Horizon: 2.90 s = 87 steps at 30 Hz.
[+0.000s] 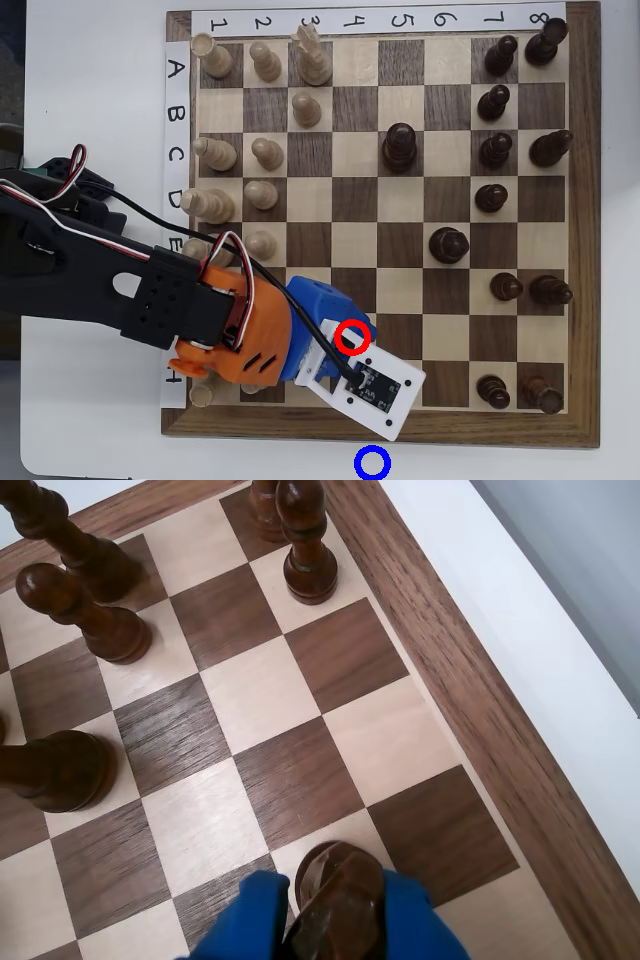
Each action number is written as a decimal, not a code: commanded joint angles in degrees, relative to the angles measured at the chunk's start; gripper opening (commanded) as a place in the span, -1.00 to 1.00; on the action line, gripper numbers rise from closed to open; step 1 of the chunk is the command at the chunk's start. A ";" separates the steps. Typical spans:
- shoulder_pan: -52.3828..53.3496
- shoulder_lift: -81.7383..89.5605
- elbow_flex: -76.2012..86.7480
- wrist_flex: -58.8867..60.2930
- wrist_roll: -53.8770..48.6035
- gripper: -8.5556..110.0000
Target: Move the piece to destination
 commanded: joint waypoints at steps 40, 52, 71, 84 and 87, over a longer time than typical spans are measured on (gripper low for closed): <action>9.58 7.91 -24.96 -8.35 -7.73 -0.86; 13.27 5.27 -5.01 -31.64 -13.36 -0.86; 15.64 -10.63 -8.09 -34.72 -11.16 -0.86; 16.61 -16.87 -13.62 -33.66 -10.20 -0.86; 16.70 -17.93 -14.94 -33.31 -9.93 -0.86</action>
